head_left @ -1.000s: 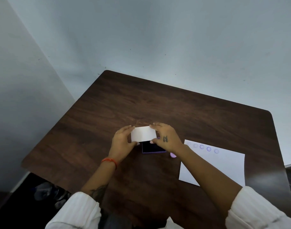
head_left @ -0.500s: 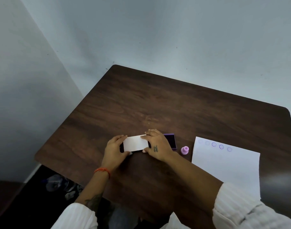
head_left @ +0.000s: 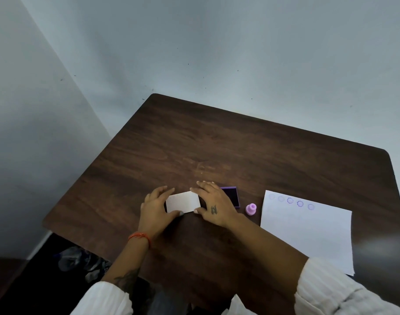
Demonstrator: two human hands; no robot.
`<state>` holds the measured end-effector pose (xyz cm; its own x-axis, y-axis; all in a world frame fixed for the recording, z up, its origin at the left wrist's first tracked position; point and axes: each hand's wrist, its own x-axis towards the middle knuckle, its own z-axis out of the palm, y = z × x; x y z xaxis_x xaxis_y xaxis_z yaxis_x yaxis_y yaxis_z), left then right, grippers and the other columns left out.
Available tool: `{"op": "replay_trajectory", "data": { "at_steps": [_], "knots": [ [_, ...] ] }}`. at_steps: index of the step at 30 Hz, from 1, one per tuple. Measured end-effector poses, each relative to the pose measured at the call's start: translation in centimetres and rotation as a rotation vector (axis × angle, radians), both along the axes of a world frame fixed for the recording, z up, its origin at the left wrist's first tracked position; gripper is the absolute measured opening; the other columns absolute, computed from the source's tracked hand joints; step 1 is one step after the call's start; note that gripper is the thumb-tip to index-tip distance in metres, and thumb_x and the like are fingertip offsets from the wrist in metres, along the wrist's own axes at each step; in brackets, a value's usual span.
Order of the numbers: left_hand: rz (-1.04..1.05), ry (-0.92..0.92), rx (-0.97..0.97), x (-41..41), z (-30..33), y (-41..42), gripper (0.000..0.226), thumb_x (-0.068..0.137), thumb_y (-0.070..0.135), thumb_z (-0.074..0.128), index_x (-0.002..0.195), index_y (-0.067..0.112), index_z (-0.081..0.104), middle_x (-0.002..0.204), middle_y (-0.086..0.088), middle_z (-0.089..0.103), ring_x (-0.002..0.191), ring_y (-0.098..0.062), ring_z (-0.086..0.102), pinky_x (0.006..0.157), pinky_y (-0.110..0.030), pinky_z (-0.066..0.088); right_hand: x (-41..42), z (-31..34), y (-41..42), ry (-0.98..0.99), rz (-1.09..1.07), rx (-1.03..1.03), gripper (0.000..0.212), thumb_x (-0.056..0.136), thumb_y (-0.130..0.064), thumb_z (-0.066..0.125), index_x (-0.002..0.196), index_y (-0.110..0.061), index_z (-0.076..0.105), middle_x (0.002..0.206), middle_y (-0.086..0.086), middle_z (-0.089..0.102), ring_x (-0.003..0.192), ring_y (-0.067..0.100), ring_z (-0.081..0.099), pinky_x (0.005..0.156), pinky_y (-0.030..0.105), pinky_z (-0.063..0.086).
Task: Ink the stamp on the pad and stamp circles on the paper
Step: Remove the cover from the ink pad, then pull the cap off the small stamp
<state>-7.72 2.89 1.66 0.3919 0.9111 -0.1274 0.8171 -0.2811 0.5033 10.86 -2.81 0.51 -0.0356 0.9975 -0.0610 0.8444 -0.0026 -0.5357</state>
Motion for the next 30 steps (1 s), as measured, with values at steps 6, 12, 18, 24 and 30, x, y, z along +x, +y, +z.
{"op": "replay_trajectory", "data": {
  "at_steps": [6,12,18,24,30],
  "knots": [
    [-0.088,-0.215,0.05,4.4,2.1,-0.3,0.07,0.07,0.032,0.077,0.131,0.023,0.046,0.141,-0.004,0.042,0.129,-0.026,0.036,0.106,-0.043,0.034,2.0,2.5,-0.4,0.185,-0.224,0.136,0.06,0.078,-0.031,0.069,0.132,-0.026,0.044,0.144,0.004,0.042,0.134,0.022,0.032,0.107,0.033,0.023],
    [-0.258,-0.284,0.016,9.4,3.1,-2.3,0.07,0.072,0.029,0.075,0.133,0.022,0.043,0.141,-0.002,0.042,0.13,-0.021,0.036,0.106,-0.033,0.031,5.6,4.4,-2.9,0.278,-0.455,0.24,0.054,0.076,-0.032,0.072,0.126,-0.025,0.052,0.138,0.003,0.051,0.129,0.02,0.04,0.102,0.03,0.029],
    [-0.338,-0.281,-0.083,12.5,2.5,-5.3,0.067,0.075,0.016,0.073,0.134,0.02,0.042,0.139,-0.003,0.043,0.117,-0.021,0.05,0.096,-0.038,0.05,7.8,4.0,-7.4,0.457,-0.634,0.286,0.046,0.074,-0.017,0.074,0.118,-0.017,0.059,0.128,0.01,0.058,0.115,0.02,0.055,0.09,0.024,0.045],
    [-0.344,-0.262,-0.112,14.7,1.3,-7.6,0.05,0.079,0.016,0.068,0.126,0.017,0.05,0.128,-0.005,0.053,0.101,-0.014,0.056,0.092,-0.027,0.047,7.5,2.1,-10.2,0.513,-0.735,0.203,0.041,0.075,-0.021,0.074,0.114,-0.012,0.062,0.116,0.012,0.066,0.101,0.022,0.063,0.084,0.029,0.054],
    [-0.307,-0.241,-0.146,16.0,0.5,-8.2,0.026,0.085,0.014,0.06,0.111,0.015,0.059,0.116,-0.006,0.057,0.103,-0.015,0.055,0.09,-0.023,0.041,7.3,1.1,-10.3,0.375,-0.663,0.144,0.031,0.084,-0.038,0.062,0.102,-0.013,0.067,0.099,0.009,0.072,0.089,0.019,0.065,0.08,0.025,0.053]
  ]
}}
